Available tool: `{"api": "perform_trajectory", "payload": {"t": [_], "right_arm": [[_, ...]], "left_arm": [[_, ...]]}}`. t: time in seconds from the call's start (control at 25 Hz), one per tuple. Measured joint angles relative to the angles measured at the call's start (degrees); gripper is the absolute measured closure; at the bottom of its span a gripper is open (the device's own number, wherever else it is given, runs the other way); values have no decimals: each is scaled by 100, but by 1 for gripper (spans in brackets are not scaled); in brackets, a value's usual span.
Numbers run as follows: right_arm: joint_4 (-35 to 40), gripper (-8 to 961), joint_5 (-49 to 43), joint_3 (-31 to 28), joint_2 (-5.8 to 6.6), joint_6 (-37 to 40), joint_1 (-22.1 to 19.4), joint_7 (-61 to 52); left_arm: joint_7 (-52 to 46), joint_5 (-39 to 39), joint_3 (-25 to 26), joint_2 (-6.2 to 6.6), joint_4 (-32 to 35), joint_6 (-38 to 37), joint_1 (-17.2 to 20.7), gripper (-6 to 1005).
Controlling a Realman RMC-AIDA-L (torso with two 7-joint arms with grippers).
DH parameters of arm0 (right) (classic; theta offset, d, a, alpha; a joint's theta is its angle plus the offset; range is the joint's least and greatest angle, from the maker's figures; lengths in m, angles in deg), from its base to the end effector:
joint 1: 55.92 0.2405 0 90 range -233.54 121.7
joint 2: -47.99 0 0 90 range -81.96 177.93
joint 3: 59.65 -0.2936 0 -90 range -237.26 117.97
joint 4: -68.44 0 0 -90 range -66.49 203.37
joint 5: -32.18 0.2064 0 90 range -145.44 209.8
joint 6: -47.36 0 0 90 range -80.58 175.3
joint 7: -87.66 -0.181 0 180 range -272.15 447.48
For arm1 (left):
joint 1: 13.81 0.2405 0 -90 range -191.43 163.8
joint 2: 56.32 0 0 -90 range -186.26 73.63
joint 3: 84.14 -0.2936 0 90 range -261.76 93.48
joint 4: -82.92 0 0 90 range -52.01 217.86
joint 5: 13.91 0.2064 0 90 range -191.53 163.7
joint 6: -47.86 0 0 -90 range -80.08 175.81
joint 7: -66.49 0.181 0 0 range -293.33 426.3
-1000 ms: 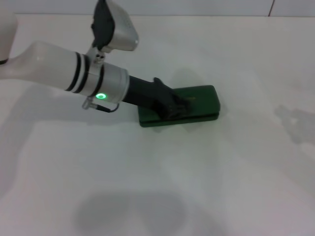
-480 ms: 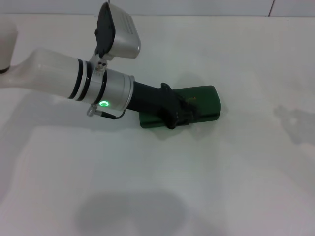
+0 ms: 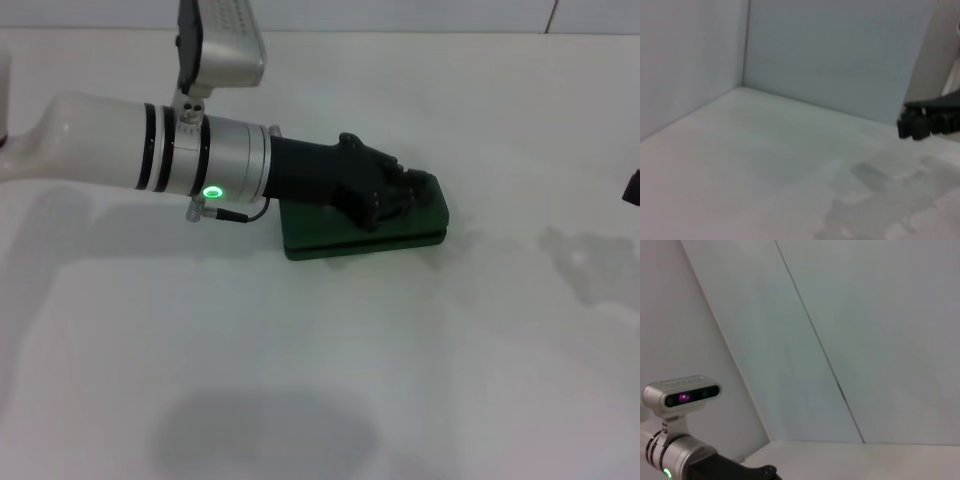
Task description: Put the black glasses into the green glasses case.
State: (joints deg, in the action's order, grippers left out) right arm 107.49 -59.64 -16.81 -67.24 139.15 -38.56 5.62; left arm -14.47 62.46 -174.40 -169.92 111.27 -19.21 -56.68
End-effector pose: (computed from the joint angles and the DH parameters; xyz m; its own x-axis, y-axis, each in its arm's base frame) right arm 0.3133 0.3238 0.0171 0.5797 -0.3252 -0.7471 -0.6412 -0.7479 -0.1720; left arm -0.1881 0.4002 -0.1163 0.8835 0.2570 0.3916 0.3055 -0.9499 -0.0659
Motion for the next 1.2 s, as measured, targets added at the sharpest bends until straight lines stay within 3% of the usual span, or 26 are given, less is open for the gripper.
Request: {"api": "perform_trajectory", "payload": {"t": [0.2,0.52,0.56,1.2], "right_arm": [[-36,809,-11,230,3,-66,134,17],[-52,807,-12,607,-23,-258,335,68],[-54,807,-12,607,-23,-261,335,69],[-65,803,12,600,-36,-346,280,75]], "left_arm": [[95,0,68,-39,10,46,42,756],[415,316,279,-351,-96,561,-16,751],[397,514,280,-434,-124,693,-46,750],[361,812,238,-589,-401,1091,-84,739]]}}
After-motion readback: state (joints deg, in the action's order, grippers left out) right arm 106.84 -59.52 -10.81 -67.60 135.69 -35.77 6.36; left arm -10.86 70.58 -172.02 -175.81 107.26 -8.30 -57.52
